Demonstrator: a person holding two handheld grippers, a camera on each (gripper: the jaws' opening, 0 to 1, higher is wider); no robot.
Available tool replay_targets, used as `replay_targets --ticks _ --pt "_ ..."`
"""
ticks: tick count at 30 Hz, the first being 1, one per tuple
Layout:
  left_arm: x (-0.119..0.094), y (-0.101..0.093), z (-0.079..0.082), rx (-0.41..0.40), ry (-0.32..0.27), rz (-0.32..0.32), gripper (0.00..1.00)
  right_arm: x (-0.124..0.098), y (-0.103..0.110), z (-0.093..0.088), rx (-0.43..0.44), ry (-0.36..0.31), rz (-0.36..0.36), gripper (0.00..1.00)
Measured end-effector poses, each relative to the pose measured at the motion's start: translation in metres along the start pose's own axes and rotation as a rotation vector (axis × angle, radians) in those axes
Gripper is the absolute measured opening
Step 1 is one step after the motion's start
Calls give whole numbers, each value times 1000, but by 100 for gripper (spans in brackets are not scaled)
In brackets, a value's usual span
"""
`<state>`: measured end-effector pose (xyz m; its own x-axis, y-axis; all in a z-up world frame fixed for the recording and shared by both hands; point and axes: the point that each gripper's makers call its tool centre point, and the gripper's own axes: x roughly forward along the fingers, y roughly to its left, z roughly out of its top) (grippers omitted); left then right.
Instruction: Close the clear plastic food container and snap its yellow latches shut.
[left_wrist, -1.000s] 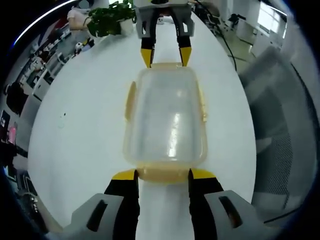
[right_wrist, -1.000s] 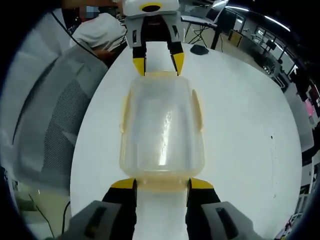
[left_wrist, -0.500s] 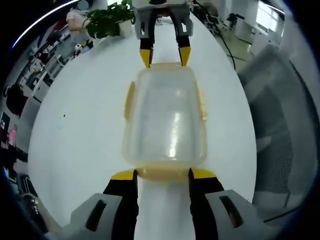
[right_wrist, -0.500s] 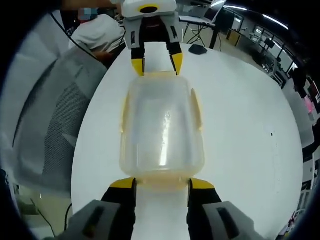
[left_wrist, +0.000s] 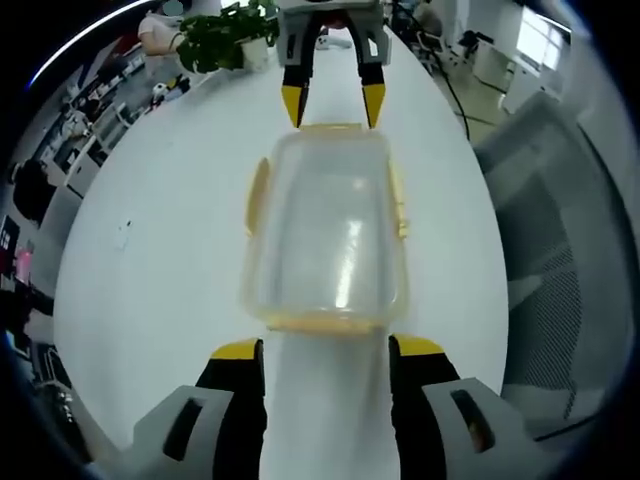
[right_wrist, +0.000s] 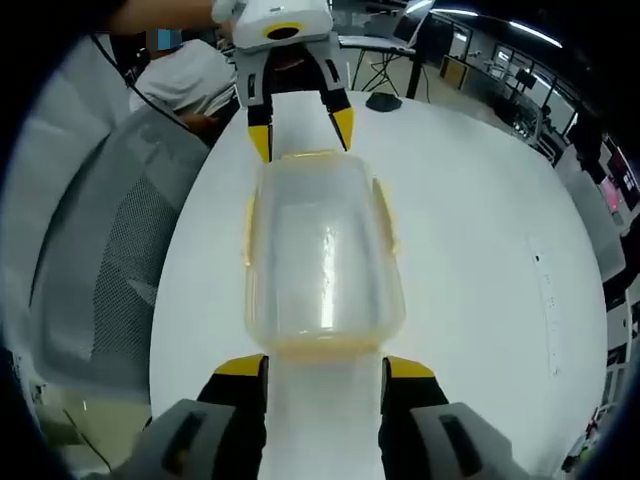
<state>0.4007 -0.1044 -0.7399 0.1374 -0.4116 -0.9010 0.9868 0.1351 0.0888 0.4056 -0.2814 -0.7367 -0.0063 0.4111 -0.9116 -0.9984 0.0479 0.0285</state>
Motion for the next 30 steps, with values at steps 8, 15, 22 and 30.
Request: replay_targets --ticks 8,15,22,30 --pt "-14 7 14 -172 -76 15 42 -4 1 8 161 -25 -11 37" --pt "-19 8 19 -259 -102 30 41 -3 4 23 340 -104 5 31" --pt "-15 9 15 -359 -90 47 41 -4 0 21 420 -102 -30 34" --pt "-12 4 12 -497 -74 40 44 -2 -5 15 470 -101 -78 34"
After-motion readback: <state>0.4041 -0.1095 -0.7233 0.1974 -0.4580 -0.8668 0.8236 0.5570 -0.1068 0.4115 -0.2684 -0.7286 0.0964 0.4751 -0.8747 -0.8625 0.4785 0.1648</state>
